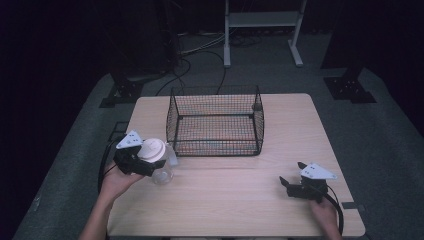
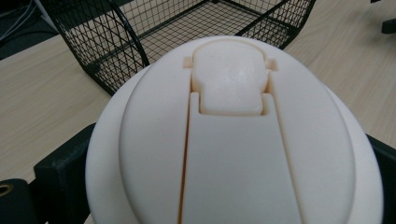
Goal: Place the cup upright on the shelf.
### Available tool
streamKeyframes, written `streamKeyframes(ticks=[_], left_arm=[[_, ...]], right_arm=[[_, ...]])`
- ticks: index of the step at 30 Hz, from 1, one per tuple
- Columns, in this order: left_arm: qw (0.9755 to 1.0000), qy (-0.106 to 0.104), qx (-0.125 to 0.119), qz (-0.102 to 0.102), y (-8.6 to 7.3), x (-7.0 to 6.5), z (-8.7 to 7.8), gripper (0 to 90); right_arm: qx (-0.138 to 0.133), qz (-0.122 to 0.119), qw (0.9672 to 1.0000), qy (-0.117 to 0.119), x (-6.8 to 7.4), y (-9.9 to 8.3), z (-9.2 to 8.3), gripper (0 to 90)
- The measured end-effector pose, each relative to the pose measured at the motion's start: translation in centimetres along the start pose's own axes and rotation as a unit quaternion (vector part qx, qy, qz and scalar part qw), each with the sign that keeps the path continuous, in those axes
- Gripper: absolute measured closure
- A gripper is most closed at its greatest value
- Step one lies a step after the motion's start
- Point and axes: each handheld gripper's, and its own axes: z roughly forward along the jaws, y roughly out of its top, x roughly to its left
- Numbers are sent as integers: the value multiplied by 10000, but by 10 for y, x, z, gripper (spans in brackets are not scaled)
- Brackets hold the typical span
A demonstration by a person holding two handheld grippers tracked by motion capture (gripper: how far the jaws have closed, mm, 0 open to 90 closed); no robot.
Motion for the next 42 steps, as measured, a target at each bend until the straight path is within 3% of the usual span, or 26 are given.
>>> streamKeyframes(ticks=[34, 42], left_arm=[[9999, 23, 106, 80, 6, -4, 1, 49], [9990, -86, 163, 398, 23, -21, -5, 49]], right_arm=[[-4, 0, 10000, 3, 0, 0, 0, 135], [-2, 2, 10000, -4, 0, 0, 0, 135]])
